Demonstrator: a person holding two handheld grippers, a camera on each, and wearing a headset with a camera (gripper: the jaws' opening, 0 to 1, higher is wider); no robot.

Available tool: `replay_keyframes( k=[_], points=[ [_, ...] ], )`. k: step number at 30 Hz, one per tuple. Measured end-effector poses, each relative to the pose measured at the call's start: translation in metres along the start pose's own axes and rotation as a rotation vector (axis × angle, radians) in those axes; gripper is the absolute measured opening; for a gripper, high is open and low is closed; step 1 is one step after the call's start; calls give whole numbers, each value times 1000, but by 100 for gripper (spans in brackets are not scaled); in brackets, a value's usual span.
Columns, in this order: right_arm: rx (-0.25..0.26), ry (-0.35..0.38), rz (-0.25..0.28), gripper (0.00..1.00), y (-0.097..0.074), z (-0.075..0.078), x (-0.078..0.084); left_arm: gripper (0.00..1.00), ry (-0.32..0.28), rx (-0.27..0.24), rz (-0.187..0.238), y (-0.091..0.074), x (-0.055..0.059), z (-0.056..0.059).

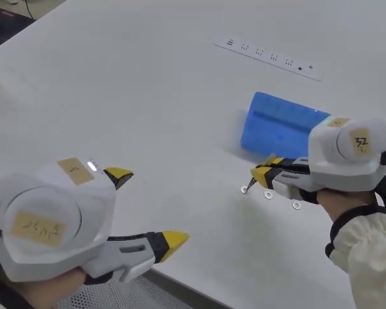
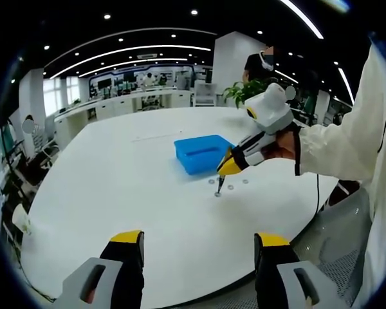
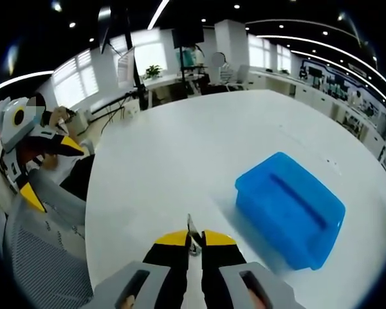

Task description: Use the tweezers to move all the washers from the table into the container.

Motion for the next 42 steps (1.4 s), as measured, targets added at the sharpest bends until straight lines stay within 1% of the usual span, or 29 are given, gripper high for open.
replay_keyframes(
  k=[11,15,22,24,27,29,33,36,38,39,42],
  points=[
    [0,9,8,3,1,2,-2,70,5,-1,-6,1,0,0],
    [-7,24,10,3,3,2,0,70,8,1,-8,2,0,0],
    [-2,34,23,3,4,1,1,71,15,-1,-14,2,1,-1],
    [1,34,26,3,4,1,1,73,15,0,-16,2,1,0],
    [7,24,30,2,4,-2,3,80,16,2,-16,2,0,1],
    [11,20,32,2,3,-3,3,82,19,5,-19,2,0,2],
    [27,21,32,2,2,-3,5,91,14,1,-17,2,-1,4],
    [40,22,25,2,2,0,6,97,7,2,-14,2,-1,5],
    [46,17,24,1,3,0,6,99,14,3,-12,1,-1,8],
    [49,16,21,1,3,0,6,99,19,-2,-2,0,-3,9],
    [56,3,10,1,4,-1,5,99,6,-3,10,-4,-5,11]
  ],
)
Point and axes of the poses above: the centre of the closed fingertips' face, and the gripper's own axes: y roughly forward along the fingers, z roughly to its right, x roughly out of its underside, the point moved 3 cm from there along -y, roughly backward along the fingers, and after that the axes turned 5 degrees about -z, right-handed, at the moved point
